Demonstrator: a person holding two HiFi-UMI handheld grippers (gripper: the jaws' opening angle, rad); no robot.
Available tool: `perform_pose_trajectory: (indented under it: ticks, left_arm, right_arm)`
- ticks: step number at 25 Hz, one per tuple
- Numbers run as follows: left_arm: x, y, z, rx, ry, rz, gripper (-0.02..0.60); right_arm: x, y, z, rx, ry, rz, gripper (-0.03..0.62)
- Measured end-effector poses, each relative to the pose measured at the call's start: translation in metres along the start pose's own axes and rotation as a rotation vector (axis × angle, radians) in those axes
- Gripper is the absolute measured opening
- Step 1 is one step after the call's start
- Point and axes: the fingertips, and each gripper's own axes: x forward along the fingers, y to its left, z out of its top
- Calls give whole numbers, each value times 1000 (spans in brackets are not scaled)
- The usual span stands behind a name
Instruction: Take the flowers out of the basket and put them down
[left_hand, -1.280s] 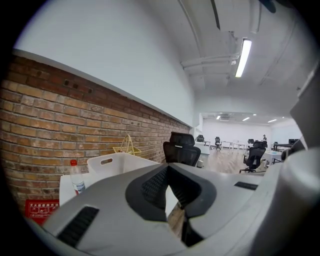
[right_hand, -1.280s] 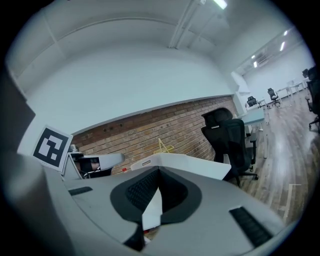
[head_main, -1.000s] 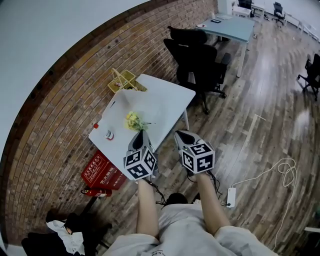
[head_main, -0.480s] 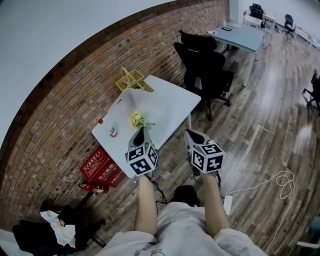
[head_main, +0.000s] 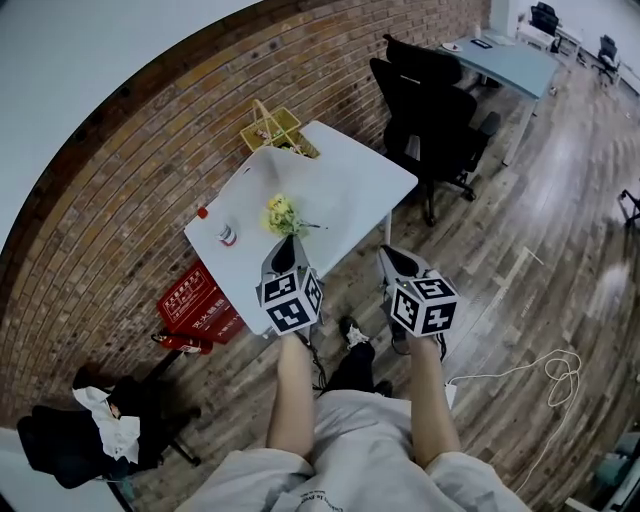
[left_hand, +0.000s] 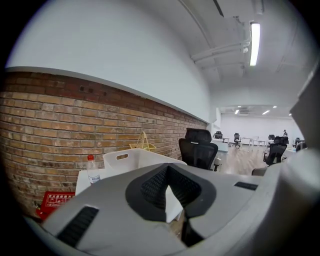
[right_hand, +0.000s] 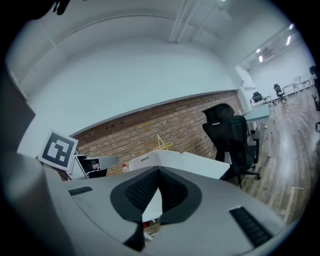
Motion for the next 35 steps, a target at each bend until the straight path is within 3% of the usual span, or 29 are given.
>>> perform_pose_trajectory:
  ticks: [6, 12, 17, 21, 30, 35]
  left_arm:
    - [21, 13, 3, -9, 1, 11, 25]
    - [47, 48, 5, 13, 22, 46, 25]
    - [67, 86, 5, -32, 33, 116, 25]
    - [89, 108, 3, -20, 58, 137, 25]
    - [143, 159, 9, -122, 46, 197, 25]
    - [159, 197, 18, -143, 19, 243, 25]
  right_arm:
    - [34, -1, 17, 47, -8, 61, 11]
    - [96, 3, 21, 74, 48, 112, 10]
    - [144, 12, 30, 34, 106, 164, 10]
    - [186, 20, 37, 34, 137, 203, 11]
    - [277, 50, 58, -137, 211, 278, 12]
    - [327, 79, 54, -281, 153, 361, 32]
